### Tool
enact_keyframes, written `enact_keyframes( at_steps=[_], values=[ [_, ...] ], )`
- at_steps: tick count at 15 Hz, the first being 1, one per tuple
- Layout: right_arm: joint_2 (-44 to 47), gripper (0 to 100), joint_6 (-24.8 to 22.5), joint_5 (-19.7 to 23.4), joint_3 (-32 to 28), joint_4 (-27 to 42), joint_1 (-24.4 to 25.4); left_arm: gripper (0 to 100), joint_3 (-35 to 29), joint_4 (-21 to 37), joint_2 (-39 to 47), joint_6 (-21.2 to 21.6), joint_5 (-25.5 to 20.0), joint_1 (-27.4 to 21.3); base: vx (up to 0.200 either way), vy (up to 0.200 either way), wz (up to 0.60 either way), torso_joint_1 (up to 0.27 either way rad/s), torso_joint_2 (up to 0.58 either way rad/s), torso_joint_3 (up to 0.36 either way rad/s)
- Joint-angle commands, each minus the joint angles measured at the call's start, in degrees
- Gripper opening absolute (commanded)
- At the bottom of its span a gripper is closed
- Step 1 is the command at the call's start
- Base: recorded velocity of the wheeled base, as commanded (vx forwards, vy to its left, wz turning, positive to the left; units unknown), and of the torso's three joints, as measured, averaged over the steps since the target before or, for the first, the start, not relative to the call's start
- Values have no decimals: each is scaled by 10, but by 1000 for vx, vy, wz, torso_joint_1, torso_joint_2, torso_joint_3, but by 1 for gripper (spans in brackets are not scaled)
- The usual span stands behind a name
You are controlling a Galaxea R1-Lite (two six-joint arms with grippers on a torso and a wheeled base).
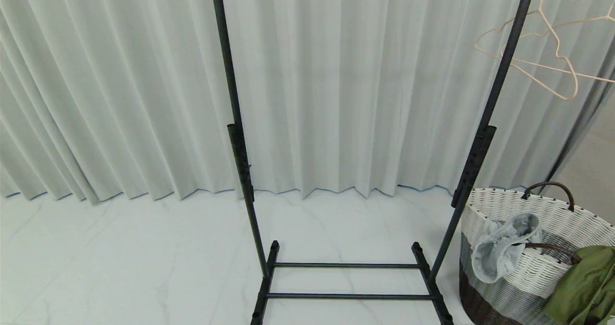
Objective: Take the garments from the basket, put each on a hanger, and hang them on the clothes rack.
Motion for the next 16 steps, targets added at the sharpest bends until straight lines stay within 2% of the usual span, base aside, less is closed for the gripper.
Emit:
enact_keyframes(
  at_steps=[1, 16],
  values=[
    [0, 100, -1, 0, 0, 0, 1, 100, 0, 0, 1, 0, 0, 0, 0, -200, 0, 12, 12, 2],
    [0, 100, 4, 0, 0, 0, 0, 100, 0, 0, 1, 1, 1, 0, 0, -200, 0, 1, 3, 4]
  ],
)
